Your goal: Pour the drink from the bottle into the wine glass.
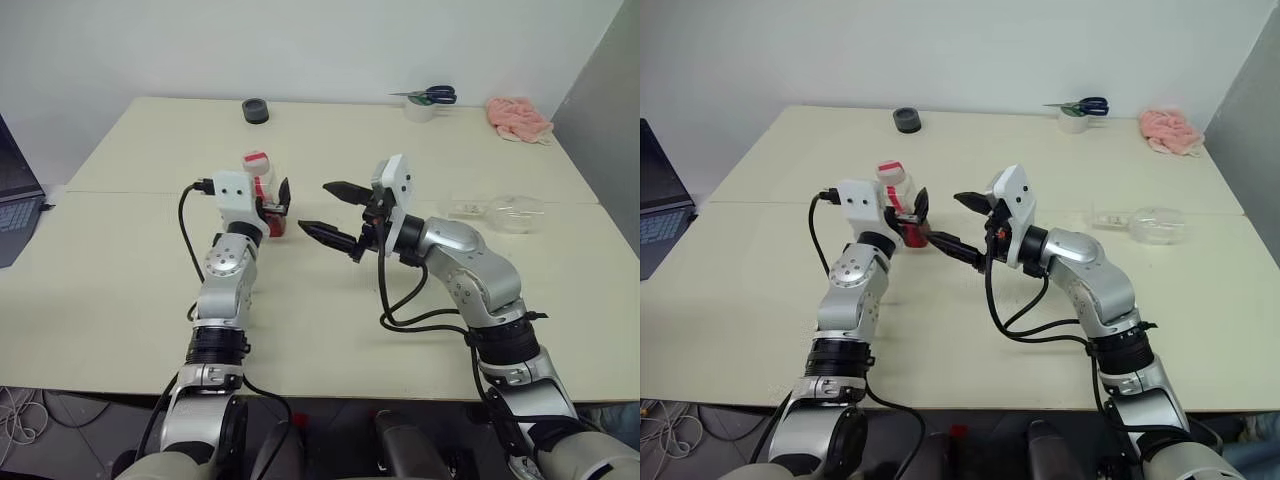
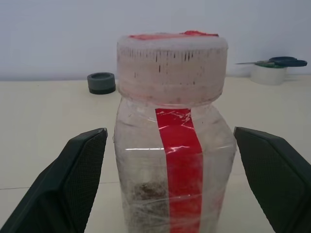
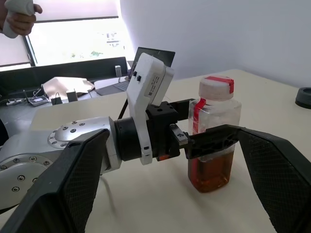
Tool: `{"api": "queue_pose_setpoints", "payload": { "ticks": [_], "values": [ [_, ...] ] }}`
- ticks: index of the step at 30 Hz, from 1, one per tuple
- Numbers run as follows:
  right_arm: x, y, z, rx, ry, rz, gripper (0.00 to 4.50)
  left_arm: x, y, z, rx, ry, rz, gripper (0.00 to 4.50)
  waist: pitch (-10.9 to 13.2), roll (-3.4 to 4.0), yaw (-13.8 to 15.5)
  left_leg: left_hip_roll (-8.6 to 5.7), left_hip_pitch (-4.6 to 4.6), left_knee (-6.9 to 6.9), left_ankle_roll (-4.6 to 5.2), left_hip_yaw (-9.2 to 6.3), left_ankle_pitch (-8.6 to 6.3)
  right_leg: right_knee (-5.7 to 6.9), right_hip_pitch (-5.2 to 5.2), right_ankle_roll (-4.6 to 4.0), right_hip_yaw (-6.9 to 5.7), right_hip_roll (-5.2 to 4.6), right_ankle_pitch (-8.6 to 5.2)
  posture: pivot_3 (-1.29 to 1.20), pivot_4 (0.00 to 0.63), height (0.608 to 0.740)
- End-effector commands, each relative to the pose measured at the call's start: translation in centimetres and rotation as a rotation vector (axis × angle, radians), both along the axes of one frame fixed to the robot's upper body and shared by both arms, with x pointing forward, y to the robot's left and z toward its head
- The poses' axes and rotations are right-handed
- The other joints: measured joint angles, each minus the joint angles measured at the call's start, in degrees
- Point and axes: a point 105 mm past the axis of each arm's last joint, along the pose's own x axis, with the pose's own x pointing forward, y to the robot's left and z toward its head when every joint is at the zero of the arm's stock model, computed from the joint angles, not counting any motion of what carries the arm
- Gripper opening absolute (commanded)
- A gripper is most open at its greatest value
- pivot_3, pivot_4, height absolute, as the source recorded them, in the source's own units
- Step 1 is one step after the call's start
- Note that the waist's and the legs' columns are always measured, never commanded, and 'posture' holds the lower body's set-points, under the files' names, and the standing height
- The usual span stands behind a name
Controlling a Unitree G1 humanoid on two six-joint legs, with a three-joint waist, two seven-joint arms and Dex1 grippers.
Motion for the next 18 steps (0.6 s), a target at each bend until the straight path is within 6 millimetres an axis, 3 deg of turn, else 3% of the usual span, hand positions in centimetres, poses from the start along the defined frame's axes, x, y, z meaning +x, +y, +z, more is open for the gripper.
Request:
{"api": "queue_pose_setpoints", "payload": {
  "ticks": [1, 18],
  "values": [
    [-0.65, 0.27, 1.18, 0.020, -0.055, 0.008, 4.50, 0.35, -0.38, 2.33, 0.001, -0.079, -0.013, 4.47, 0.0, 0.00, 0.0, 0.00, 0.00, 0.00, 0.00, -0.01, 0.00, 0.00, 0.00, 0.00, -0.02, 0.00, 0.00, 0.00, 0.150, 0.740],
    [-0.63, 0.22, 0.39, -0.010, -0.046, 0.000, 4.50, 0.26, -1.23, 2.95, -0.033, -0.084, -0.021, 4.47, 0.0, 0.00, 0.0, 0.00, -0.01, 0.00, -0.01, -0.04, 0.00, 0.01, 0.00, 0.00, -0.06, 0.00, 0.00, 0.00, 0.150, 0.740]
  ]
}}
